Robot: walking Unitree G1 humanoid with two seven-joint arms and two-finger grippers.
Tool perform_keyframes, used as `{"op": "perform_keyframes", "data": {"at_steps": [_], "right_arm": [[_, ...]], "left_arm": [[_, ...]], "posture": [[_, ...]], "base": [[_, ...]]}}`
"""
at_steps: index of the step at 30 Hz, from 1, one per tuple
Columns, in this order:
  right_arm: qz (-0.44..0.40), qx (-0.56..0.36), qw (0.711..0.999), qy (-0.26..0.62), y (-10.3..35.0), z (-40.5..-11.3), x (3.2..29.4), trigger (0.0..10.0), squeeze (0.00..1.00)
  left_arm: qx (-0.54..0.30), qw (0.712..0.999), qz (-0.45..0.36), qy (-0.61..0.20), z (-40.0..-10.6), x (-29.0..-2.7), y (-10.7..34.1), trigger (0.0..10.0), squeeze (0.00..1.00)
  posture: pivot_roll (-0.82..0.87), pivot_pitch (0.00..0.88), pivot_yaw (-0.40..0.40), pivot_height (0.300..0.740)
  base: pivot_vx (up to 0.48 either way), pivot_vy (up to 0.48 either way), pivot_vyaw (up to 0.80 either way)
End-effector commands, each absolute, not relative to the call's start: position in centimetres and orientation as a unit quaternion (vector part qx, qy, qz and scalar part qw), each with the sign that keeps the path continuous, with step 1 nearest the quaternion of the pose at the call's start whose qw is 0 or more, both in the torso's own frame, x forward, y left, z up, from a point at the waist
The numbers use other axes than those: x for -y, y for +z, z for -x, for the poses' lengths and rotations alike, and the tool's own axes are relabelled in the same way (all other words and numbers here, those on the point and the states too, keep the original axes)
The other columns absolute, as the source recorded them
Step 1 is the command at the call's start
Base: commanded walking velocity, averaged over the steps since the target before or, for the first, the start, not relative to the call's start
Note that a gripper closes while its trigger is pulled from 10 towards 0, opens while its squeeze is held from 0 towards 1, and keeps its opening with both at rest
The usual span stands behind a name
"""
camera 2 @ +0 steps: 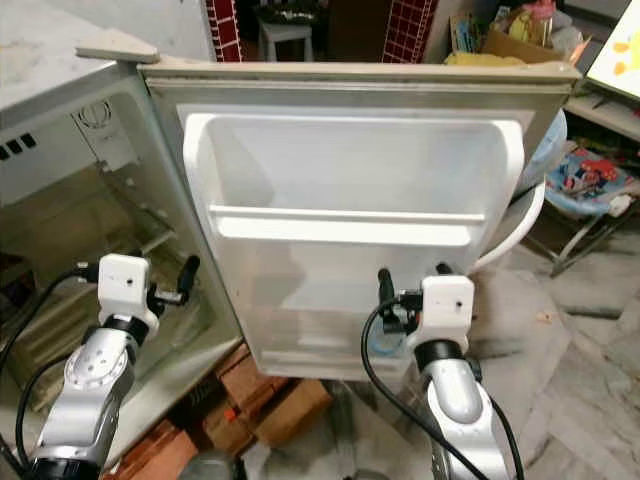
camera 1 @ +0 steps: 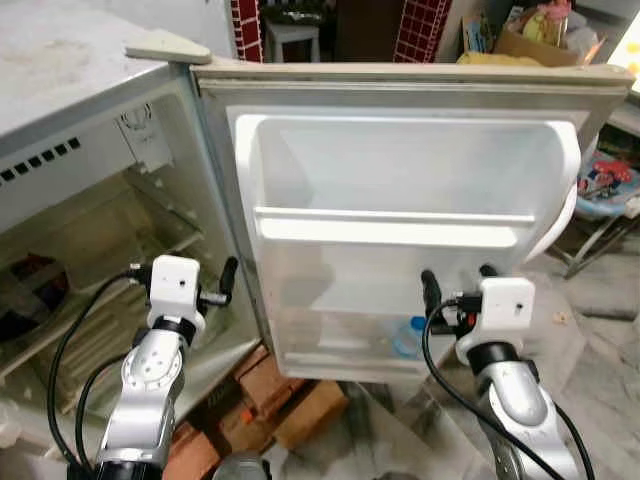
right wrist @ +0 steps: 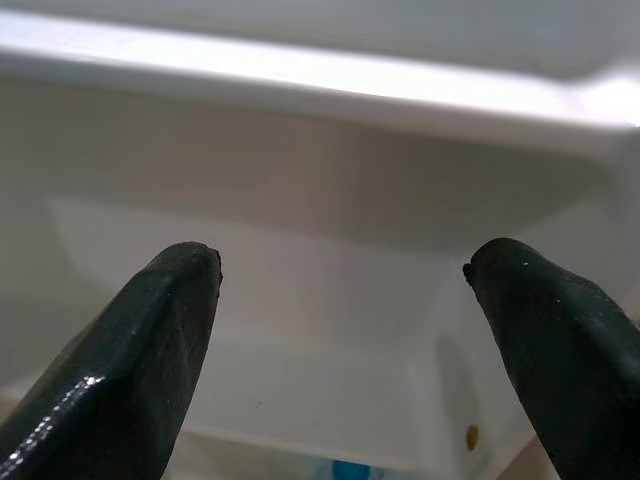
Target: Restocking fridge
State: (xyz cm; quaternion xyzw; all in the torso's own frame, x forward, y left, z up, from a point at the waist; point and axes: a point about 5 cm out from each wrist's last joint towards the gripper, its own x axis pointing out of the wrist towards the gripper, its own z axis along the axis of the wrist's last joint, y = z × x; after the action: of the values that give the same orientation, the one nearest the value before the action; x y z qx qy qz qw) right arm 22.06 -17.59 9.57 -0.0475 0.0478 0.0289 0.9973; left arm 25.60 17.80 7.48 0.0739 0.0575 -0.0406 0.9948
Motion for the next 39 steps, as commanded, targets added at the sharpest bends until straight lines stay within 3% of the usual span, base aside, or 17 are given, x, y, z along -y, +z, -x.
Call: {"op": "perform_keyframes", "data": {"at_steps": [1, 13, 19, 24, 39], "right_arm": [[0.057, -0.049, 0.997, 0.034, 9.6, -22.1, 18.0, 10.0, 0.00], [0.020, -0.070, 0.997, -0.041, 7.3, -23.0, 17.3, 10.0, 0.00], [0.025, -0.093, 0.992, -0.076, 6.2, -22.2, 18.5, 10.0, 0.00], [0.012, -0.088, 0.992, -0.091, 6.2, -23.4, 19.1, 10.0, 0.00], [0.022, -0.063, 0.996, -0.058, 6.5, -24.8, 17.9, 10.0, 0.00]], "left_arm": [[-0.066, 0.993, -0.087, -0.040, -25.5, -17.7, 7.3, 10.0, 0.00], [-0.076, 0.993, -0.088, -0.033, -25.5, -17.6, 6.1, 10.0, 0.00], [-0.061, 0.994, -0.081, -0.036, -25.9, -16.9, 7.0, 10.0, 0.00], [-0.053, 0.994, -0.084, -0.038, -26.4, -16.9, 7.3, 10.0, 0.00], [-0.041, 0.995, -0.081, -0.031, -27.1, -16.6, 7.8, 10.0, 0.00]], "posture": [[0.01, 0.000, 0.005, 0.740], [0.03, 0.000, -0.042, 0.740], [0.04, 0.000, -0.021, 0.740], [0.04, 0.000, -0.017, 0.740], [0.03, 0.002, -0.003, 0.740]], "base": [[0.000, 0.000, 0.00], [0.000, 0.000, 0.00], [0.000, -0.382, 0.00], [0.000, -0.394, 0.00], [0.000, -0.388, 0.00]]}}
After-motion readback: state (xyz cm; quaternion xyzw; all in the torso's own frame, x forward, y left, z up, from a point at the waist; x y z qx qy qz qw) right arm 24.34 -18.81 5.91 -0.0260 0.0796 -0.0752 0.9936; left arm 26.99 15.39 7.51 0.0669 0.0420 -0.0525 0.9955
